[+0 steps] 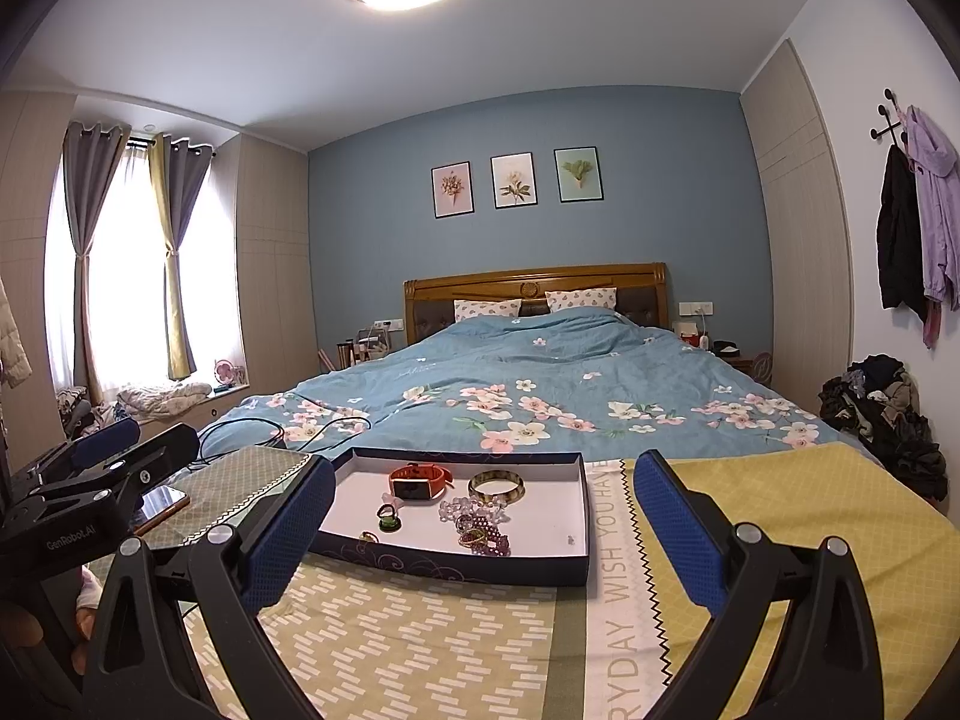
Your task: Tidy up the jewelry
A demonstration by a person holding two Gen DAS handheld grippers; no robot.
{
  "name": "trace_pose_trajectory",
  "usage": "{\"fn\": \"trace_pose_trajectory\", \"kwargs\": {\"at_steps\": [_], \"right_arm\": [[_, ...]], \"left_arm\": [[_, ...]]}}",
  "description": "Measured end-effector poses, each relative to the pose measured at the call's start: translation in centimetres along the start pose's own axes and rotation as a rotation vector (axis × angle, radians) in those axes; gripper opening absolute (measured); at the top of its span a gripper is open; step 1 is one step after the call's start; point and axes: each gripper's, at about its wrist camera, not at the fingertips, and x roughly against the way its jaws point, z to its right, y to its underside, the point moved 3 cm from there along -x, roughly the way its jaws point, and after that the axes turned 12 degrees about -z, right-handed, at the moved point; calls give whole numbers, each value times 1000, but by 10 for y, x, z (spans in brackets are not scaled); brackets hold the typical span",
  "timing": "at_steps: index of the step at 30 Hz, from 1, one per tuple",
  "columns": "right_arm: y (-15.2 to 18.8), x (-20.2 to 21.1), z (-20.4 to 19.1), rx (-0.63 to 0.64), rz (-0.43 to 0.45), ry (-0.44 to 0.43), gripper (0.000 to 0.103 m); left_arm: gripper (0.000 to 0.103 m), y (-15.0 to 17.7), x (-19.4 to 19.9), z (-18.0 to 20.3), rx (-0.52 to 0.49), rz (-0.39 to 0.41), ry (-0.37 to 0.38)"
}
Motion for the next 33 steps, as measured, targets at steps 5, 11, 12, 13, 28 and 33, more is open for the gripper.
{"fn": "trace_pose_trajectory", "kwargs": {"at_steps": [5,11,12,13,28,33], "right_arm": [[0,0,-1,0,2,3,96],[1,0,-1,2,1,4,96],[0,0,-1,1,2,3,96],[0,-1,-1,2,0,3,96],[0,-1,0,2,-3,3,96],[1,-1,0,0,-6,3,96]], "left_arm": [[98,0,0,0,-2,-1,0],[98,1,0,0,-3,-1,1],[98,1,0,0,-3,-1,0],[98,1,0,0,-3,-2,1],[98,2,-1,-1,-1,-5,2],[98,2,-2,-1,-3,-4,1]]}}
